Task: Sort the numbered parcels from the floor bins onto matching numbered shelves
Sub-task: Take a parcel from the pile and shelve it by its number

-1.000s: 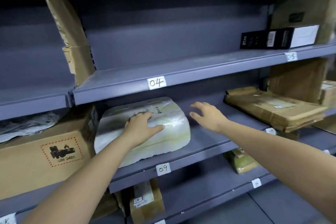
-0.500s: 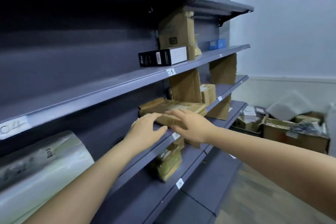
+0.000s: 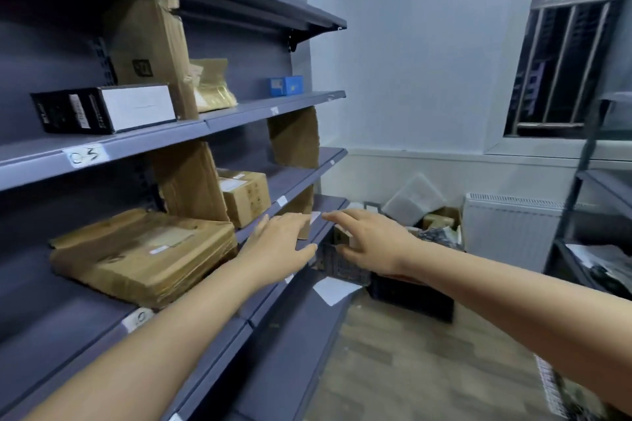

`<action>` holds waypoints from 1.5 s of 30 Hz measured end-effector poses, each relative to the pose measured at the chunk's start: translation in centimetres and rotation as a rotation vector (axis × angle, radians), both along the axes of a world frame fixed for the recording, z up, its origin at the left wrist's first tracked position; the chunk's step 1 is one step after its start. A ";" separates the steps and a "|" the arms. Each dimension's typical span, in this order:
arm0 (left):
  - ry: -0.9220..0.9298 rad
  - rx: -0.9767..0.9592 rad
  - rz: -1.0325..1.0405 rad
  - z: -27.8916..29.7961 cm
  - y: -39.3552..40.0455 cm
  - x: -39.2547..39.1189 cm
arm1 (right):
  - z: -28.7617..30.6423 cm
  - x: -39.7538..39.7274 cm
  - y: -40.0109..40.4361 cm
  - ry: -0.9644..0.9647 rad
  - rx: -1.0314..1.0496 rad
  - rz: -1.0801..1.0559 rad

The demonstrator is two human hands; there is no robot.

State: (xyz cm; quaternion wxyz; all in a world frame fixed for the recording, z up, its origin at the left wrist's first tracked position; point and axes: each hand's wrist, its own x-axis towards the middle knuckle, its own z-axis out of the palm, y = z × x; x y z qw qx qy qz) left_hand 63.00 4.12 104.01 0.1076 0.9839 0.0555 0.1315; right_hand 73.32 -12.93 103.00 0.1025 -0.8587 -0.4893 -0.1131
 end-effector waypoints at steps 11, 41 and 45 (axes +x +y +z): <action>0.159 0.046 -0.233 -5.5 -5.4 21.1 | -5.7 16.7 -8.4 0.008 -0.126 -0.218; 0.325 0.061 -0.374 -15.9 -1.5 82.1 | -14.9 72.6 -9.9 0.209 -0.224 -0.473; 0.352 0.019 -0.341 -17.9 -1.3 87.7 | -17.0 79.7 -9.3 0.268 -0.232 -0.433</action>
